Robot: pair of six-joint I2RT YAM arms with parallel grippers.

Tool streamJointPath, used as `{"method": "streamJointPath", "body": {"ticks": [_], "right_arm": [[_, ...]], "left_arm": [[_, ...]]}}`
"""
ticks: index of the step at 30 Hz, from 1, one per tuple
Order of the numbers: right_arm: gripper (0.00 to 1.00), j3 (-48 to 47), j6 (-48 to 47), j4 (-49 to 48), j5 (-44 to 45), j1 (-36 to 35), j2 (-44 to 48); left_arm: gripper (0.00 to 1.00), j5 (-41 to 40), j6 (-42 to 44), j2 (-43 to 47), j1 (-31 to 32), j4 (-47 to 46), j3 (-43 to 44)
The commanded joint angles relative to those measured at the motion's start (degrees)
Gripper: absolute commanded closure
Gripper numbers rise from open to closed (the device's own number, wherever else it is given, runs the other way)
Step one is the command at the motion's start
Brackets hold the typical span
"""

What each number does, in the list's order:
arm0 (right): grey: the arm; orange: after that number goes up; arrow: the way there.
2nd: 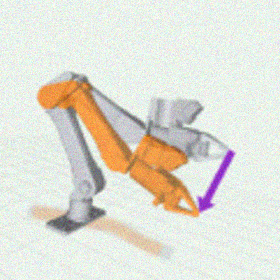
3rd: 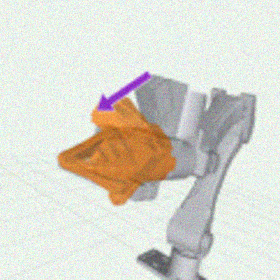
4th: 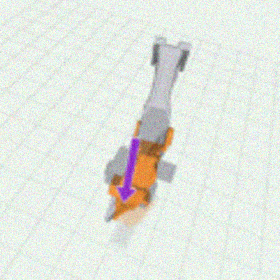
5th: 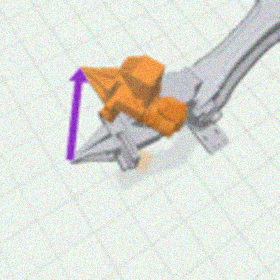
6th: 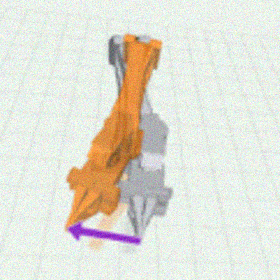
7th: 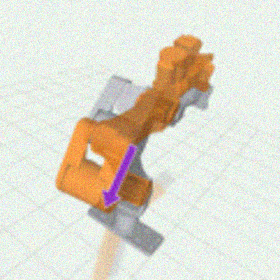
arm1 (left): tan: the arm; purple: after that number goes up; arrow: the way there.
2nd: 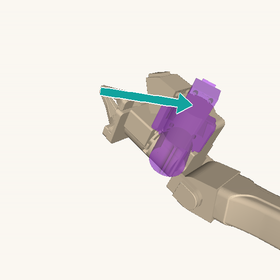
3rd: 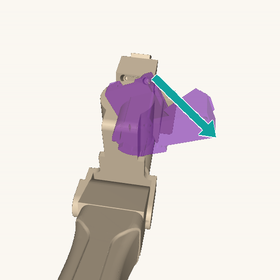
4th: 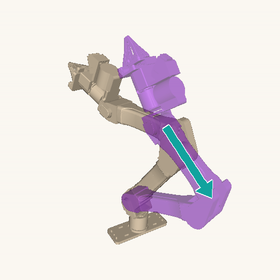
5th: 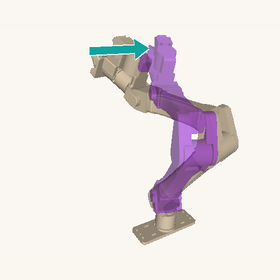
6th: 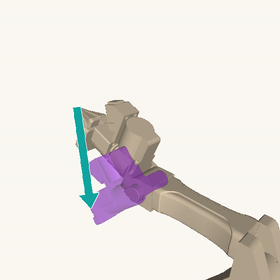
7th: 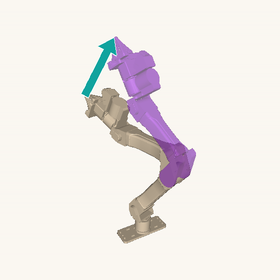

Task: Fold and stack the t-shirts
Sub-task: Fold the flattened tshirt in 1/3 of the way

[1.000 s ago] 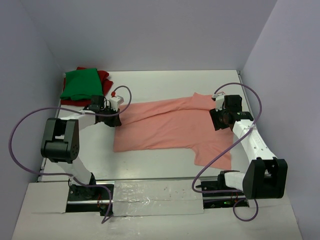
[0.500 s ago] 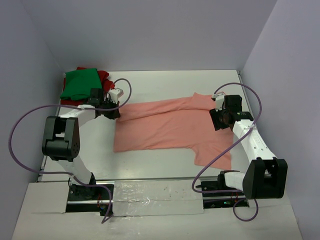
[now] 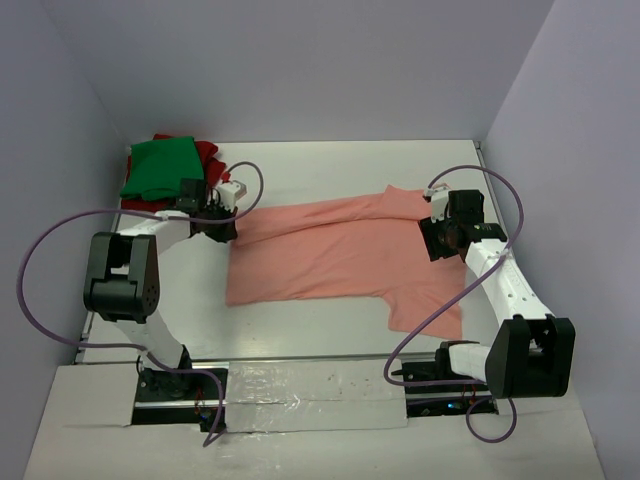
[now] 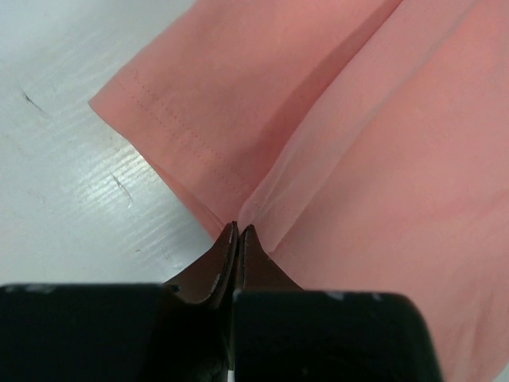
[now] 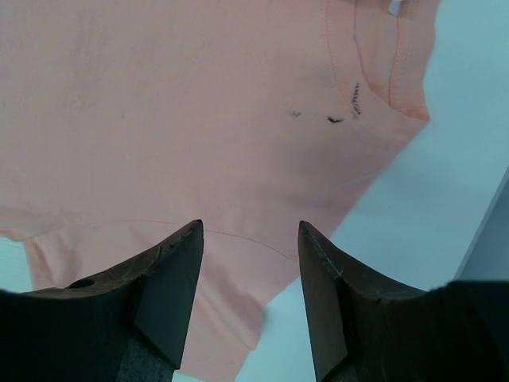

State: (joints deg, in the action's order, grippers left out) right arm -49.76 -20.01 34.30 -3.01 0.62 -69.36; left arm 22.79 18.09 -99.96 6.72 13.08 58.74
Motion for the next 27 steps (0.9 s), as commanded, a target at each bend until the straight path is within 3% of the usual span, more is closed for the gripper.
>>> {"method": "streamJointPath", "body": {"ticks": [1,12,13,15,16,17,18,23,27], "right_arm": [[0.41,-1.75,0.06,-0.64,0.37,-0.18,0.11],[0.41,-1.66,0.32,-0.38,0.37,-0.18,0.28],[0.41,-1.75,0.32,-0.38,0.37,-0.18,0.19],[0.41,-1.75,0.15,-0.46,0.11,-0.18,0.02],[0.41,-1.75,-0.03,-0.64,0.02,-0.18,-0.16],[0.40,-2.27,-0.38,-0.82,-0.42,-0.18,-1.20],[0.40,-2.71,-1.08,-0.99,-0.25,-0.18,-1.91],[0.39,-9.55,-1.44,-3.27,-0.59,0.08,-8.41],[0.38,-18.60,0.93,-3.54,-6.38,0.08,-15.96]], "left_arm": [[1.00,-0.81,1.69,2.23,-1.62,0.89,-0.82],[1.00,0.50,4.59,3.11,-3.73,3.97,-0.73],[0.93,0.77,4.50,3.19,-3.73,4.40,-0.82],[0.70,1.82,4.50,3.11,-3.73,4.93,-0.82],[0.34,2.08,4.24,3.11,-3.73,5.28,-0.91],[0.23,2.44,3.98,3.28,-3.73,5.11,-1.08],[0.01,2.61,3.63,3.37,-3.73,4.76,-1.43],[0.01,3.23,0.38,6.26,-3.73,0.74,-1.43],[0.01,4.38,-5.58,11.27,-3.73,-6.38,-3.71]]}}
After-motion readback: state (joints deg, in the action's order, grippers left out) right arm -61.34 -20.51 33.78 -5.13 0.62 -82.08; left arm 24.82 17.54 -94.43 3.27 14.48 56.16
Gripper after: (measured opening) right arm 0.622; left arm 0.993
